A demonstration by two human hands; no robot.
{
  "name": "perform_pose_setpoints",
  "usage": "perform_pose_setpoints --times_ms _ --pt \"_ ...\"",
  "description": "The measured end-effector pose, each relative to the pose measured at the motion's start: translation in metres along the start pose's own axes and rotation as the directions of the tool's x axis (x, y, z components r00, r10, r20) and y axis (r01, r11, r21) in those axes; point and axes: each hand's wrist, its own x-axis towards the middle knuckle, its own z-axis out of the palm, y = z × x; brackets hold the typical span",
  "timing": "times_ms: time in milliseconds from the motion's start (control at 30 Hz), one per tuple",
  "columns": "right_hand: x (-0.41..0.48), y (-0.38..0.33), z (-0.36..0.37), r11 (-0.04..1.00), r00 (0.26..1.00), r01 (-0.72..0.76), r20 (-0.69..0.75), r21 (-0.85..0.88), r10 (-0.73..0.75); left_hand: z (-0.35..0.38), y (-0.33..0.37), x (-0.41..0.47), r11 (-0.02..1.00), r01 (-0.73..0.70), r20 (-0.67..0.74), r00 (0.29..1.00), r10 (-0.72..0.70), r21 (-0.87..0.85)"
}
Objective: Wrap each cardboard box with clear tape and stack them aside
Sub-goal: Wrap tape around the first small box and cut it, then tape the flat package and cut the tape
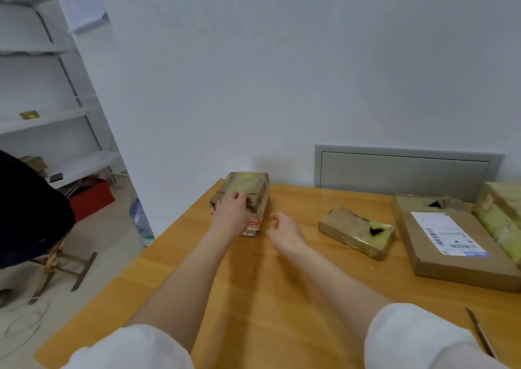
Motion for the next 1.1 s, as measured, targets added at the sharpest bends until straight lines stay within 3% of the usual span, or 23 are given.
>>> perform_pose_setpoints --times_ms 200,367,533,733,867,1000,1100 --pt "0.011 0.028 -0.024 0.995 0.998 -0.038 -0.058 -0.088 0.033 0.002 -0.005 0.026 0.997 -0.004 0.011 1.0 0.005 -0.081" --pt "-0.002 0.036 -0.042 0.991 0.998 -0.031 -0.066 -0.134 0.022 0.001 0.006 0.021 0.999 0.027 0.034 0.999 -0.028 0.035" --pt "-0.027 0.046 -0.066 0.985 0.995 -0.039 -0.096 -0.166 0.023 0.007 0.06 -0.012 0.981 -0.186 -0.063 0.98 0.189 0.05" --pt "-0.066 0.071 -0.113 0.986 0.984 -0.071 -0.175 -0.149 0.045 0.03 0.14 -0.056 0.95 -0.313 0.118 0.943 0.31 0.008" --pt "-0.082 0.092 -0.147 0.978 0.957 -0.148 -0.273 -0.148 0.103 0.041 0.178 -0.071 0.936 -0.349 0.166 0.922 0.35 -0.038" --pt "-0.087 0.116 -0.173 0.932 0.943 -0.233 -0.301 -0.277 0.146 0.054 0.2 -0.068 0.944 -0.324 0.213 0.92 0.329 -0.062" --pt "-0.082 0.124 -0.178 0.898 0.956 -0.216 -0.268 -0.383 0.115 0.061 0.204 -0.048 0.955 -0.296 0.219 0.932 0.29 -0.003"
